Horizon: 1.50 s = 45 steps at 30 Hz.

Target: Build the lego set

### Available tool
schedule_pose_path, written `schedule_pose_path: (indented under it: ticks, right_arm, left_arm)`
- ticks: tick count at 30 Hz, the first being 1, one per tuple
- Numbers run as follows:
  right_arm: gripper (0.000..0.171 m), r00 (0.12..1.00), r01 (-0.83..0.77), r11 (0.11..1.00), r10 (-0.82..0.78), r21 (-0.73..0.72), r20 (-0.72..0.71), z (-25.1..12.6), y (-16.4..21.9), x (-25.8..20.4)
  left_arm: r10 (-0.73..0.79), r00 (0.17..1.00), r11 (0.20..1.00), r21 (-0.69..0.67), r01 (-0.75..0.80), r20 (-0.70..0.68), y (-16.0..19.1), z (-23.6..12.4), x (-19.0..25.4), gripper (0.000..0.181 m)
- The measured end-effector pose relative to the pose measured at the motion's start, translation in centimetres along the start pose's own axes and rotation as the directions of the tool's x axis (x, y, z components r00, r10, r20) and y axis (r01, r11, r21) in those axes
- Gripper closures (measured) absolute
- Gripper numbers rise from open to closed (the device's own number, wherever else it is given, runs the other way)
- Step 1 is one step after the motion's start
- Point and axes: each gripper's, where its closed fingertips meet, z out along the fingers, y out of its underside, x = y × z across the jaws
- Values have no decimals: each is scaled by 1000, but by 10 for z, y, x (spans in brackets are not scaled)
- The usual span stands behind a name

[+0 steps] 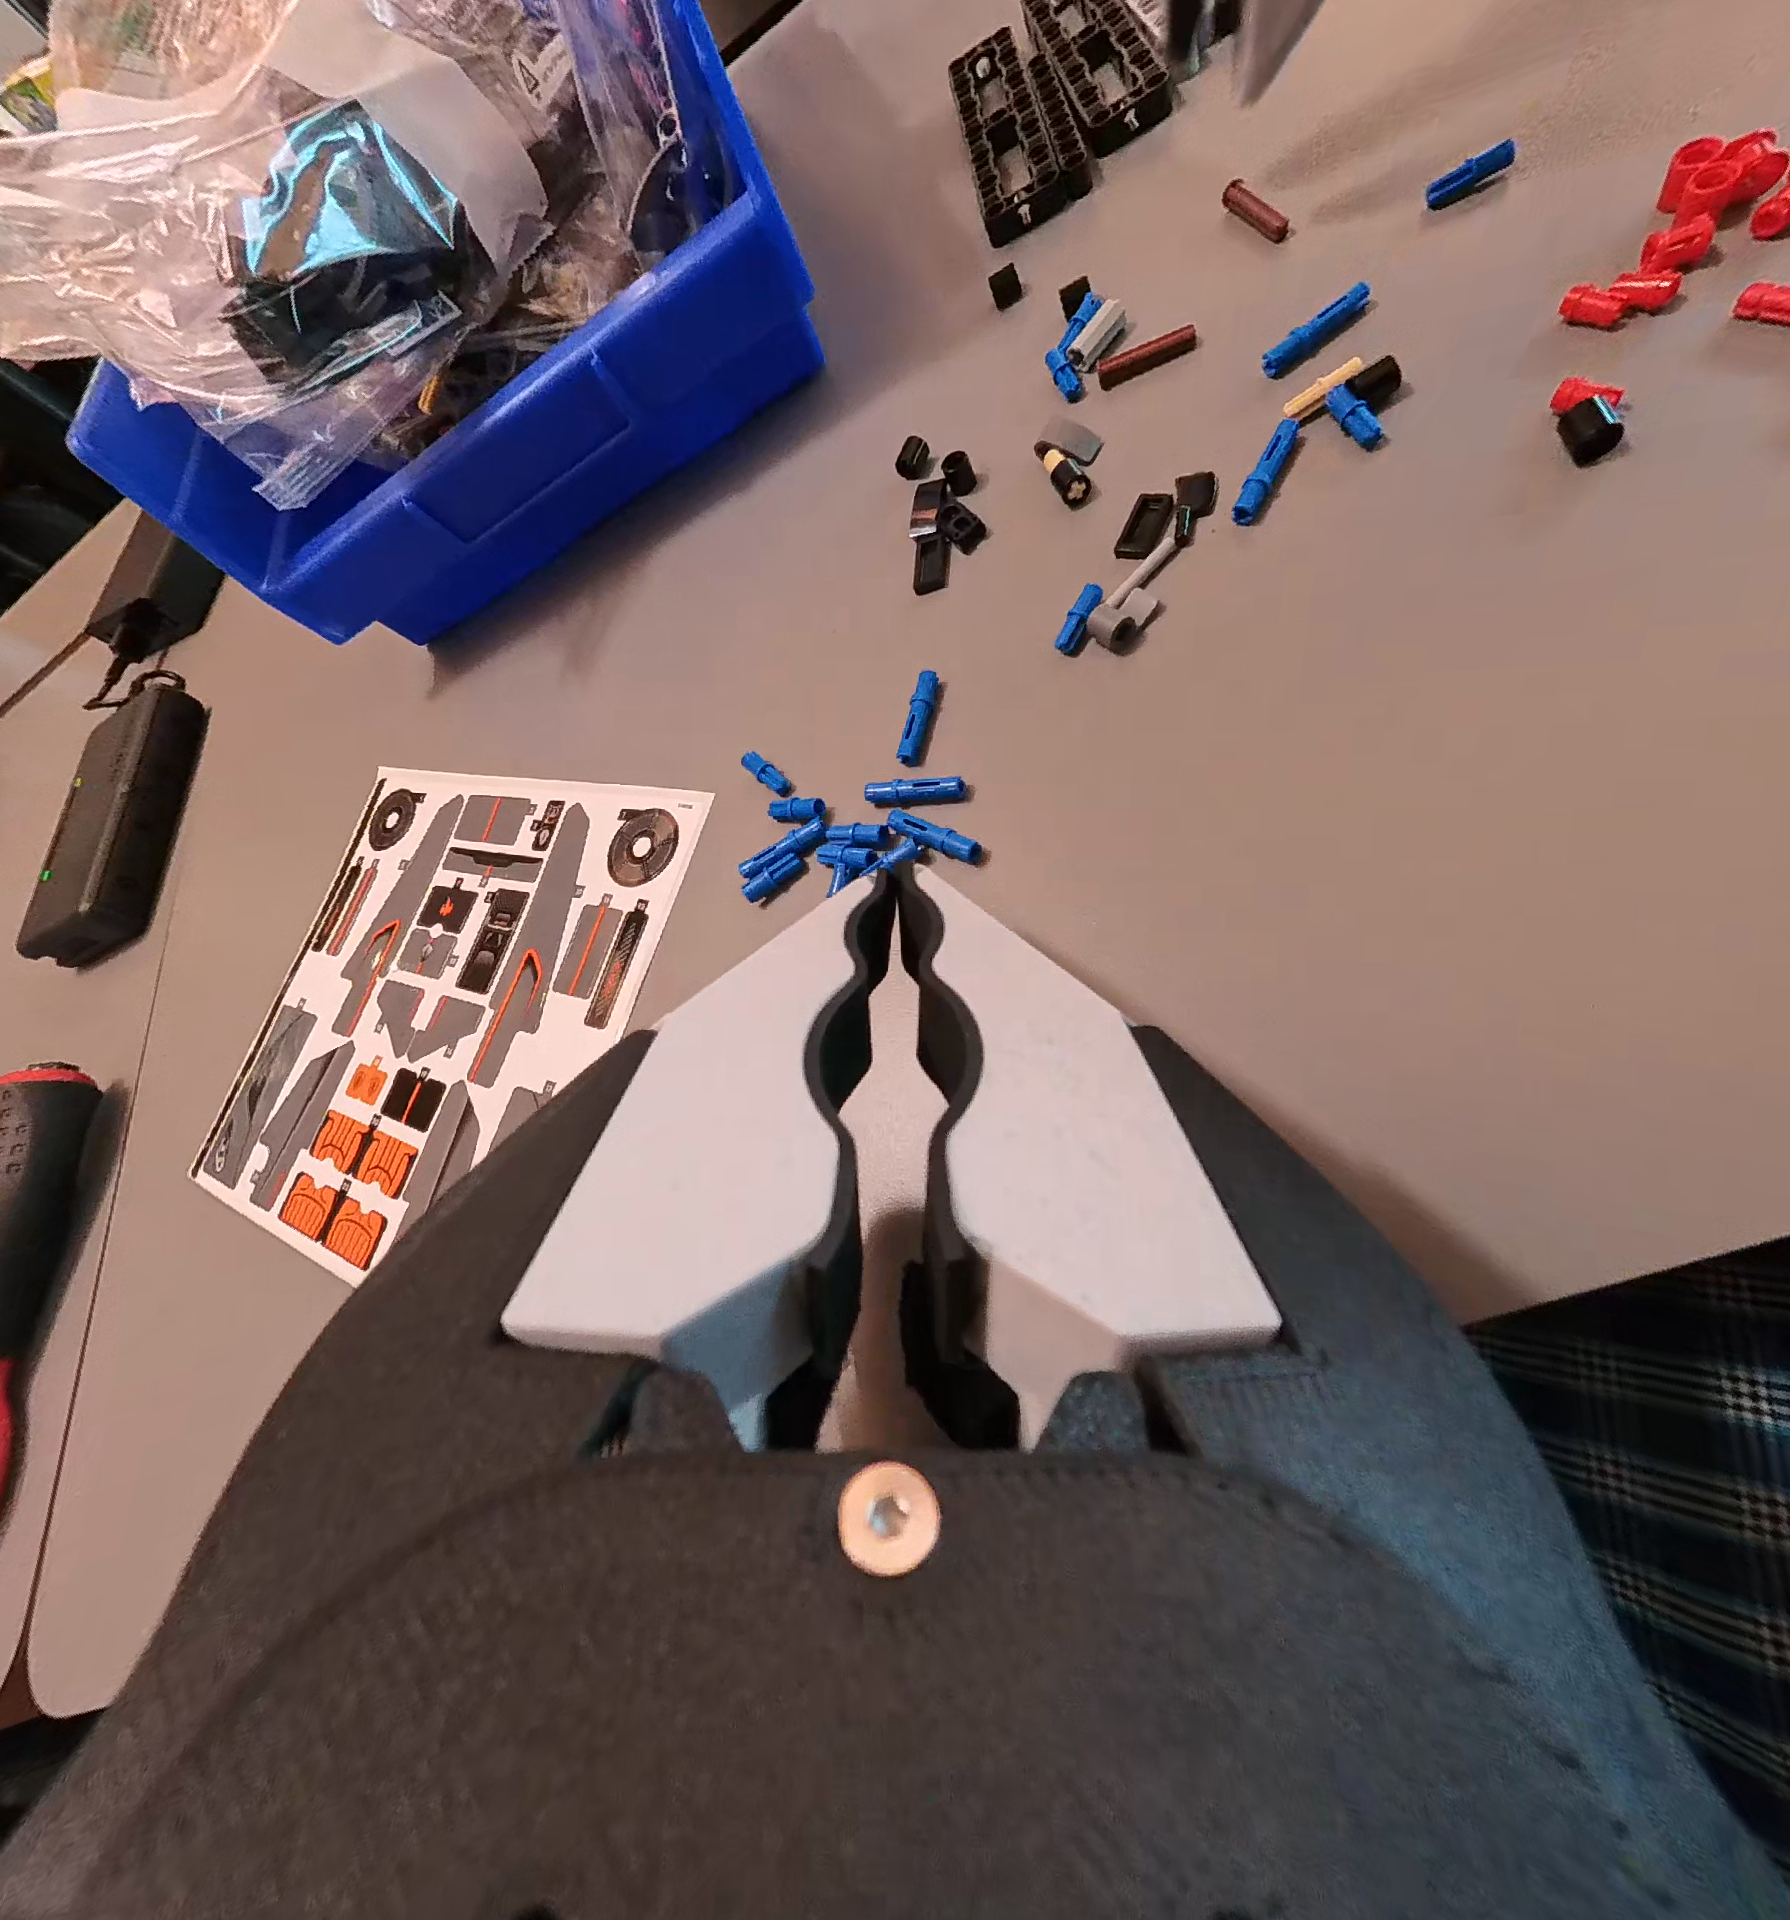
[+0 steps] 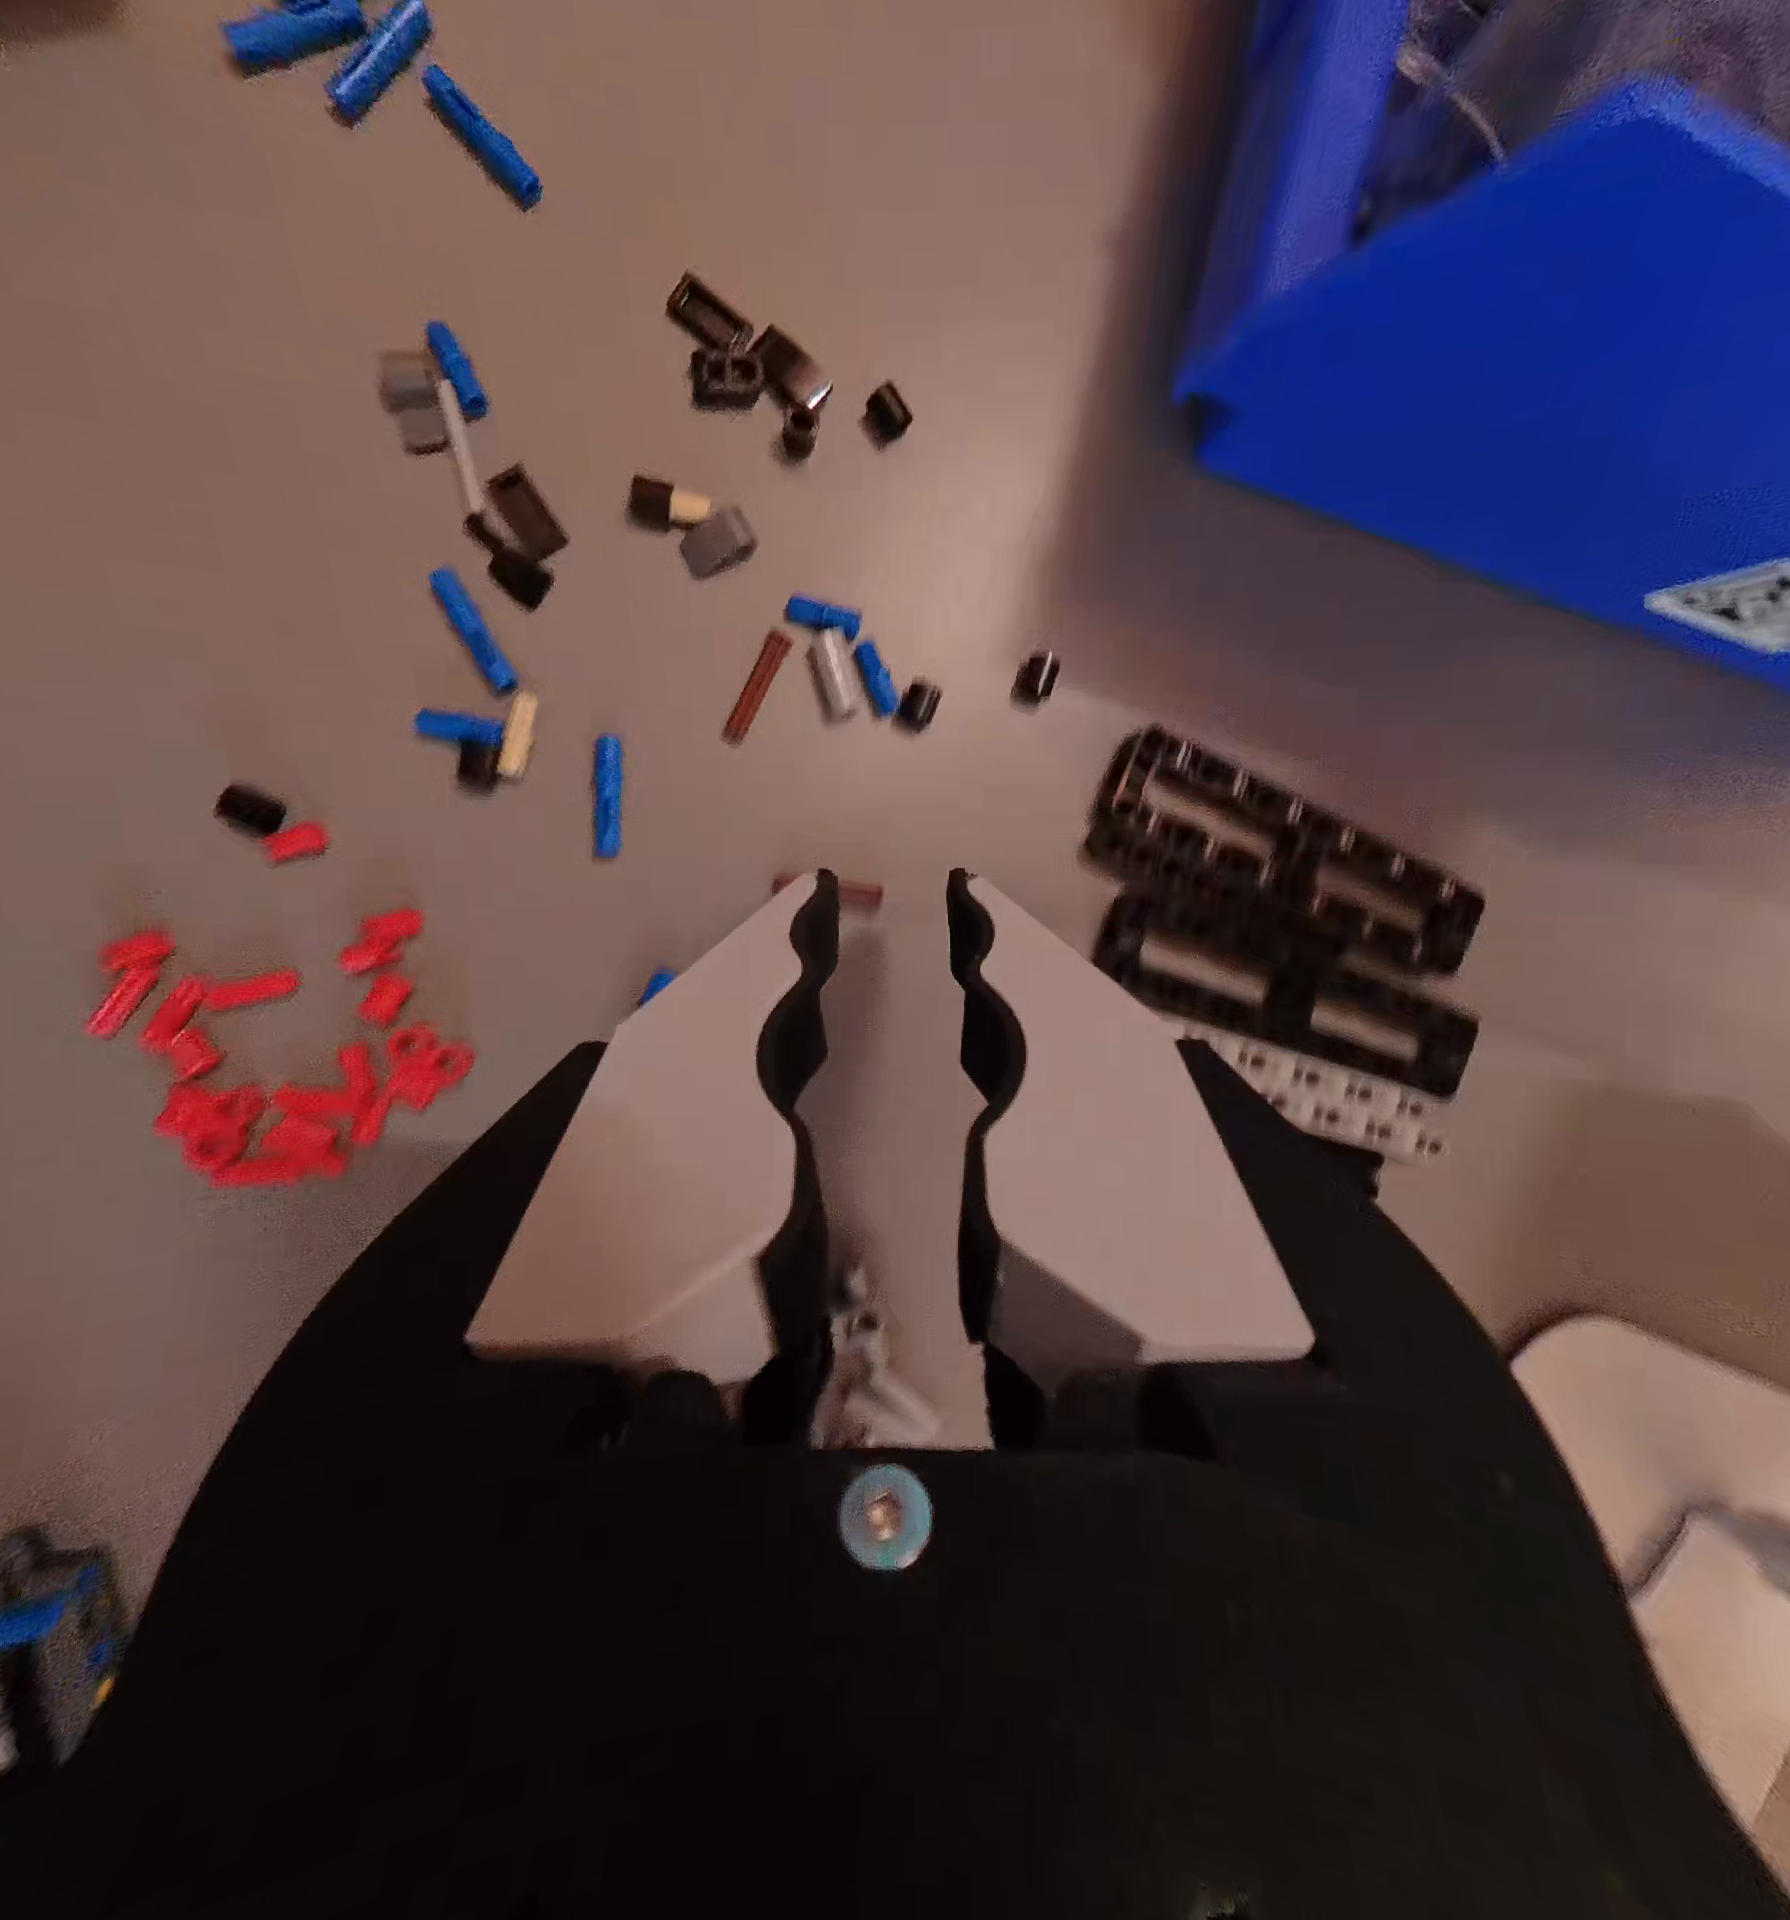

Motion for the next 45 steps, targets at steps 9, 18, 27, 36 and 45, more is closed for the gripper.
schedule_pose_path:
  ticks: [9,18,27,36,45]
  right_arm:
    - [134,996,67,998,-66,-13,60,39,-20,20]
    - [142,984,113,994,-112,6,136,50,-25,21]
    - [158,983,99,995,-101,20,151,50,-23,21]
    - [160,985,98,995,-102,31,142,48,-19,21]
    - [169,987,93,994,-99,50,126,35,-15,18]
  left_arm:
    - [-16,1000,1000,2,16,-4,2,0,-2,181]
    - [-19,1000,1000,0,19,-3,2,1,-3,181]
    - [-26,1000,1000,0,26,-3,4,1,-5,181]
    - [-29,1000,1000,0,29,-2,5,1,-6,181]
    - [-29,1000,1000,1,29,-3,4,1,-6,181]
